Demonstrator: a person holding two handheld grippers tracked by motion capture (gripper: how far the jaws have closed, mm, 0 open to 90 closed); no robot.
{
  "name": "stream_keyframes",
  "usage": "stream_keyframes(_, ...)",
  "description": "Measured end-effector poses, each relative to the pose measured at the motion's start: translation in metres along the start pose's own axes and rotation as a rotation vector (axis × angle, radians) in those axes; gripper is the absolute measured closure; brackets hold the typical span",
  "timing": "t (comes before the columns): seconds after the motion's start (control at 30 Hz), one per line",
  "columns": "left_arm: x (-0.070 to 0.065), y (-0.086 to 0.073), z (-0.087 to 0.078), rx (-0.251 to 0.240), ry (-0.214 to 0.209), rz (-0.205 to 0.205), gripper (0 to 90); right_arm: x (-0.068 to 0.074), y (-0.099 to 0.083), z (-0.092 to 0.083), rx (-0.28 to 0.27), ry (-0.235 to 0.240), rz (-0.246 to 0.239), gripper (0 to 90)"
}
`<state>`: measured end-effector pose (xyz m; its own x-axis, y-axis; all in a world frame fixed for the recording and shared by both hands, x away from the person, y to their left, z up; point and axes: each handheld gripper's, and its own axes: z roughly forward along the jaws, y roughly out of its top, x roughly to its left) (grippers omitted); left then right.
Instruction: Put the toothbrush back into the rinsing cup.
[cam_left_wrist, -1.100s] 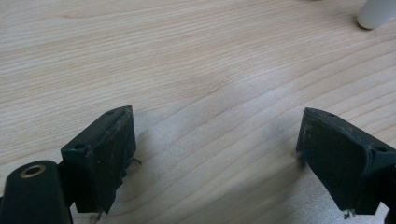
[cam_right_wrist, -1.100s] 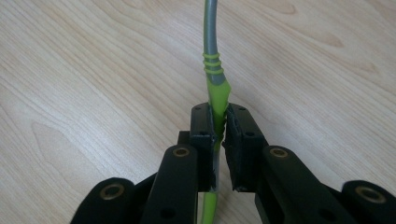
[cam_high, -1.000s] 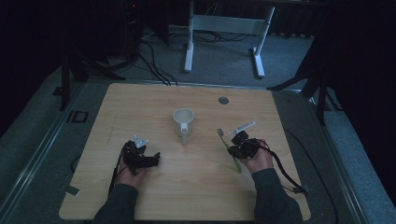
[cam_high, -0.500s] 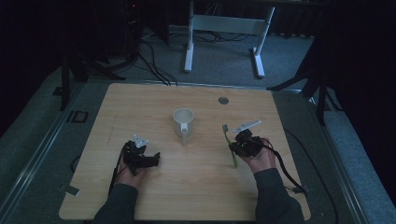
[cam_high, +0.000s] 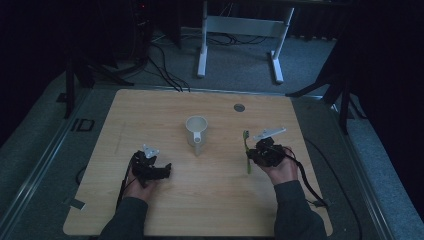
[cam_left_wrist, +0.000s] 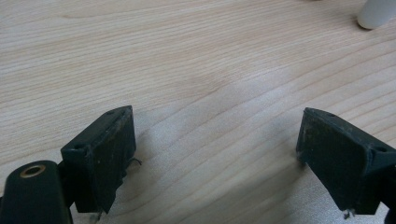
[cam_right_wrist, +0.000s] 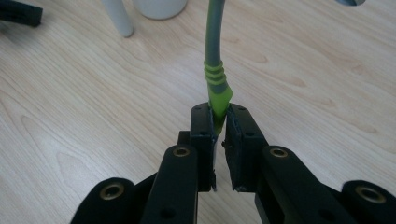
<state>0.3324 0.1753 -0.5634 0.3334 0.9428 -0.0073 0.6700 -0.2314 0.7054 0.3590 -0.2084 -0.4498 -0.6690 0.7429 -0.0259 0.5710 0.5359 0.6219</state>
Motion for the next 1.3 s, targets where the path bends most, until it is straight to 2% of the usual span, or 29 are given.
stream_keyframes(0.3, -0.0001, 0.0000, 0.0001, -0.001, 0.000, -0.001, 12.8, 0.0010, 0.0032, -0.0042, -0.047, 0.011, 0.007, 81.6)
stream_keyframes(0.83, 0.0001, 0.0000, 0.0000, -0.001, 0.000, 0.001, 12.8, 0.0023, 0.0073, -0.0061, -0.087, 0.016, -0.002, 81.6)
stream_keyframes(1.3, 0.0000, 0.0000, 0.0001, -0.001, 0.000, 0.000, 12.8, 0.0034, 0.0102, -0.0038, -0.120, 0.039, -0.003, 81.6)
